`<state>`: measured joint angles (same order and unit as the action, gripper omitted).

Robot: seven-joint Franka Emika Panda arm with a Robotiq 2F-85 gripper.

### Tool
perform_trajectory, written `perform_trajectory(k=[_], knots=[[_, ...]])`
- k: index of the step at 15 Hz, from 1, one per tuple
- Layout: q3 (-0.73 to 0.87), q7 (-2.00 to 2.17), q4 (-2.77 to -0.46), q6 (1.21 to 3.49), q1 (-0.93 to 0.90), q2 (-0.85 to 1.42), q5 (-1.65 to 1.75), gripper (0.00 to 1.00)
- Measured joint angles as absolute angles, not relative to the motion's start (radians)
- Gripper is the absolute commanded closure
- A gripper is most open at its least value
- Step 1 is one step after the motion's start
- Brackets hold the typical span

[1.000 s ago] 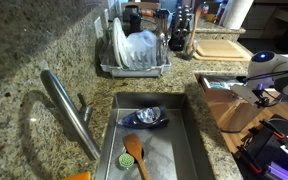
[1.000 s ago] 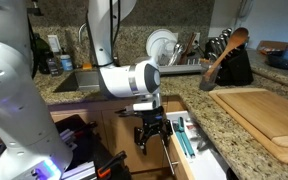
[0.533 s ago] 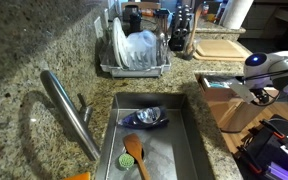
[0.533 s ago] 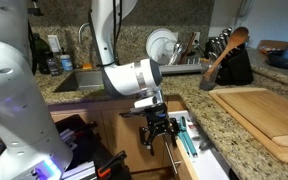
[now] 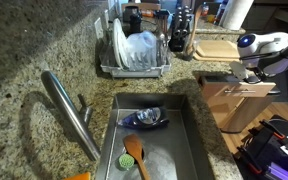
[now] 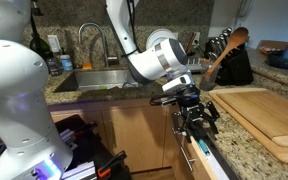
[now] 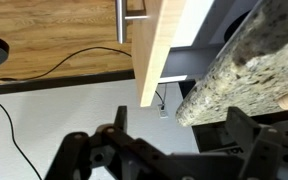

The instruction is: Close the open drawer

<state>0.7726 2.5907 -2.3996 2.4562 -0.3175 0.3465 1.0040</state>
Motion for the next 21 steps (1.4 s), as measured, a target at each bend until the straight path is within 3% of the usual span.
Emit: perform_trajectory(k=[2, 8, 13, 17, 21], knots=[[0.754, 2.607, -2.389, 2.449, -0.317, 0.376, 0.997, 0.0], [0.491, 2.585, -2.424, 2.604, -0.069, 0.277, 1.011, 0.0], [0.293, 2.456, -2.43, 2.672, -0.011, 0.266, 0.992, 0.0], [0.253, 2.416, -2.432, 2.665, -0.006, 0.269, 0.963, 0.0], [0.19, 2.169, -2.483, 2.671, 0.045, 0.272, 0.693, 0.0]])
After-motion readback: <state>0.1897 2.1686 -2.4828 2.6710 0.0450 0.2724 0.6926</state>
